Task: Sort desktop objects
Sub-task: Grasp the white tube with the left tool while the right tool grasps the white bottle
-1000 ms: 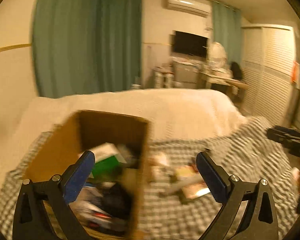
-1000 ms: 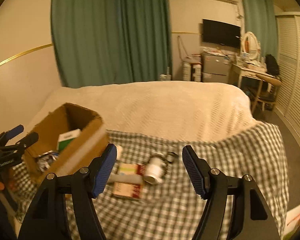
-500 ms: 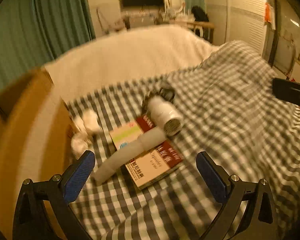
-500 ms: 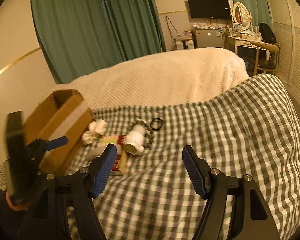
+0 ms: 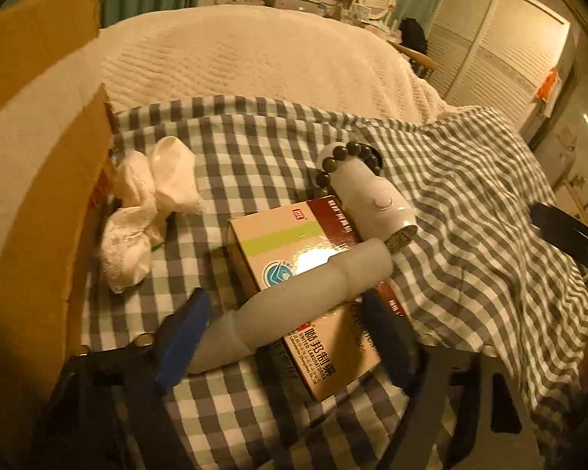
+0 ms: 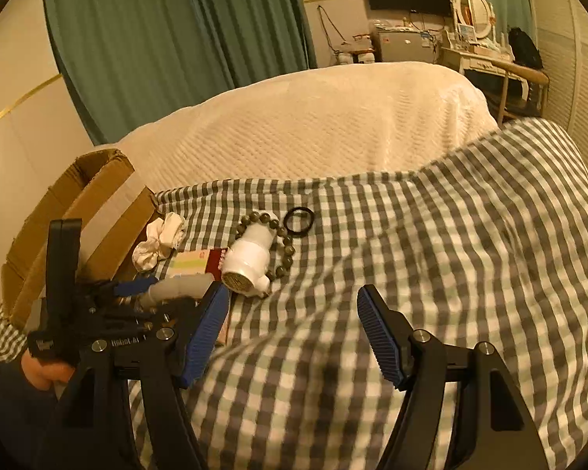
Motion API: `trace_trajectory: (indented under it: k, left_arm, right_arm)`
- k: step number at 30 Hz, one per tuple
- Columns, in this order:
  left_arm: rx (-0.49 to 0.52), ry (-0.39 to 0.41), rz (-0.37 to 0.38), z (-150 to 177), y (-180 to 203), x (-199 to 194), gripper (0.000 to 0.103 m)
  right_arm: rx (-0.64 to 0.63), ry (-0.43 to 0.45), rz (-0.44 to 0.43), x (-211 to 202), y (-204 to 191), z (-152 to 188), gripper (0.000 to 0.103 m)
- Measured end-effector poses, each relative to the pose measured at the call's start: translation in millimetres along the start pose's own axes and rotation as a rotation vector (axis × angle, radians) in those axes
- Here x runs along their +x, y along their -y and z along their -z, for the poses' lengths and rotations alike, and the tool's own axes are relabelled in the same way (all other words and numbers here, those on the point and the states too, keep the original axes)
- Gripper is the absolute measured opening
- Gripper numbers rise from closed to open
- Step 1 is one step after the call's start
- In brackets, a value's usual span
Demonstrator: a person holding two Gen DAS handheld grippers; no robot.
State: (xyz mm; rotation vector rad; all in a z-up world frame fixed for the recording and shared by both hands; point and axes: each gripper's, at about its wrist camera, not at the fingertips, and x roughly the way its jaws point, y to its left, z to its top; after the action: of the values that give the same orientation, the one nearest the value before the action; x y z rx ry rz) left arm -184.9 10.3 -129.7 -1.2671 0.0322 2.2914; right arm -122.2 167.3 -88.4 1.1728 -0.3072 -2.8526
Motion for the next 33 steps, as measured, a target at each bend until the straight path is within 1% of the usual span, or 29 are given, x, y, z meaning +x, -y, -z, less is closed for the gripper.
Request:
trace_trajectory:
  k: [1,2,3,4,6,8,9,11,14,16,18,21,25,28,33]
  left_arm:
    - [-0.007,0.006,0.018,0,-2,-3,0.057]
    - [-0.010,0.011,0.036,0,-3,-4,0.049]
    - [-0.008,0.017,0.044,-1,-3,-6,0.038]
    - [0.001,0.029,0.022,0,-2,-10,0.031]
    - [-0.004,0.034,0.002,2,-3,-15,0.024]
    - [-0.035,0.041,-0.008,2,-8,-19,0.019]
    - [-0.041,0.050,-0.018,2,-11,-21,0.014]
    - [-0.059,0.068,-0.043,2,-15,-24,0.014]
    - [-0.049,0.067,-0.042,3,-13,-20,0.014]
    - [-0.053,0.067,-0.039,2,-14,-19,0.014]
    - [-0.057,0.065,-0.035,1,-14,-17,0.014]
    - [-0.062,0.072,-0.035,2,-15,-18,0.014]
    - [-0.061,0.083,-0.040,3,-12,-20,0.014]
    - [-0.063,0.093,-0.043,4,-10,-25,0.014]
    - [-0.063,0.138,-0.036,8,-3,-41,0.013]
  right_arm:
    - [0.001,-0.006,-0.003,6,-3,-2,0.068]
    - [0.002,-0.012,-0.007,13,-6,-5,0.068]
    - [0.004,-0.022,-0.014,21,-10,-8,0.068]
    - [0.007,-0.030,-0.021,29,-14,-9,0.068]
    - [0.018,-0.052,-0.028,48,-22,-12,0.068]
    - [0.024,-0.065,0.001,63,-29,-14,0.068]
    - [0.027,-0.069,0.024,73,-33,-14,0.069]
    - [0.033,-0.076,0.046,86,-37,-14,0.069]
    - [0.040,-0.121,0.067,107,-40,-11,0.069]
    - [0.034,-0.135,0.082,113,-40,-8,0.063]
    - [0.042,-0.158,0.060,119,-36,-7,0.049]
    - [0.069,-0.161,0.037,118,-29,-6,0.049]
    - [0.064,-0.152,0.025,99,-27,2,0.049]
    - [0.041,-0.171,0.032,77,-29,12,0.048]
    - [0.026,-0.166,0.031,42,-28,25,0.048]
